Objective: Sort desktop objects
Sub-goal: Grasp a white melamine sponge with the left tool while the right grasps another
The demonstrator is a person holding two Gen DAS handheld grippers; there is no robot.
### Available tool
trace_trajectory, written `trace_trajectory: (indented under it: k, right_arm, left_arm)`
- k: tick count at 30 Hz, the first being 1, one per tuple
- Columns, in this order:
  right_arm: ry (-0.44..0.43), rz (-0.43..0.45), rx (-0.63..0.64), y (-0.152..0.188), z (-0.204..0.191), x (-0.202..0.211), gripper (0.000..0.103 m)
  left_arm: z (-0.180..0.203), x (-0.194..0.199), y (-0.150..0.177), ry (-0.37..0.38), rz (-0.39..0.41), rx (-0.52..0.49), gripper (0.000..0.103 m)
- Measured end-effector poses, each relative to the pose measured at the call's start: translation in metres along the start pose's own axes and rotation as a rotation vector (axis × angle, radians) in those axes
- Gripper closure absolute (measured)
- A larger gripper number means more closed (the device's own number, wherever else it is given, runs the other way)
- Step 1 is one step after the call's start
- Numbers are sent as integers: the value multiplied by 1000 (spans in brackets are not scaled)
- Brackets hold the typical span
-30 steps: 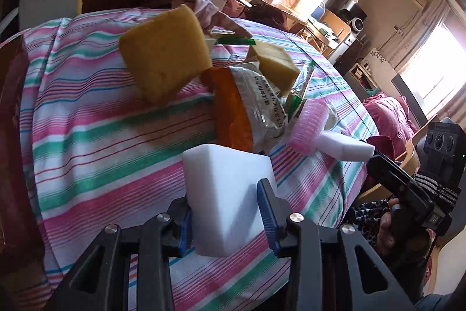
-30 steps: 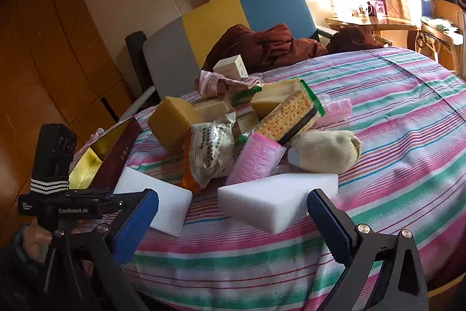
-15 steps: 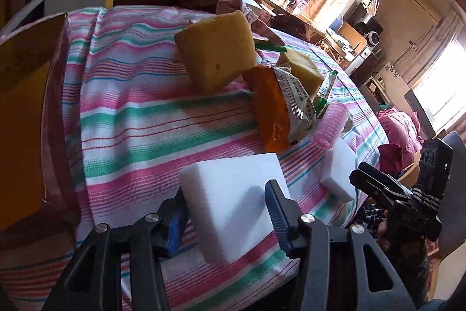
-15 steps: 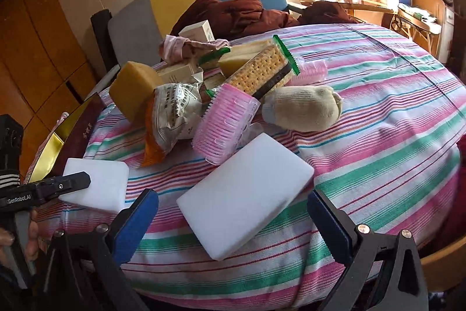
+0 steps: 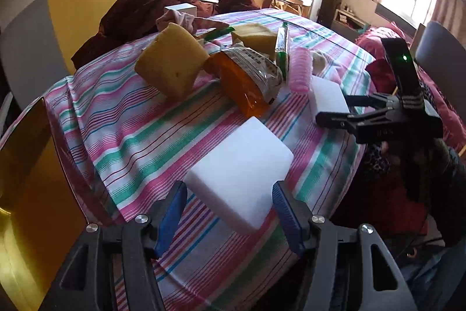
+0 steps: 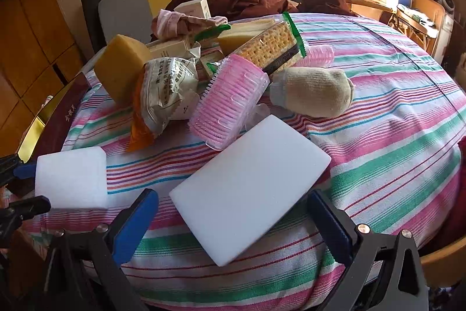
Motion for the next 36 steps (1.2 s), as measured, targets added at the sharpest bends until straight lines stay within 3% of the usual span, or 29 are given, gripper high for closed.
trace_trajectory:
  k: [7,16,23,32,36]
  right_arm:
    - [55,-12,36,2,-6,-6,0]
    - [74,-8,-19,1,-2,-8,0]
    - [96,7,-118,-3,2,-9,0]
    - [187,-56,-56,1,-3,-17,0]
    - [199,-51,-24,3,-3,-8,20]
  left_arm:
    - [1,6,15,14,-43,-70,39]
    - [6,-27,-7,37,-63,-156,37]
    - [2,-39,-2,132,-79,-78,38]
    - [-1,-33,3,76,-8,-6,39]
    - [-2,-32,4,52,26,28,39]
Point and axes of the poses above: each gripper's, at about its wrist camera, not at the fingertips, and x roughly against the way its jaws point, z to its right, y to its underside, the point moved 9 cm from there along -x, roughly the way its jaws point, and after that the axes turned 3 degrees about x, right-handed, at the moved point
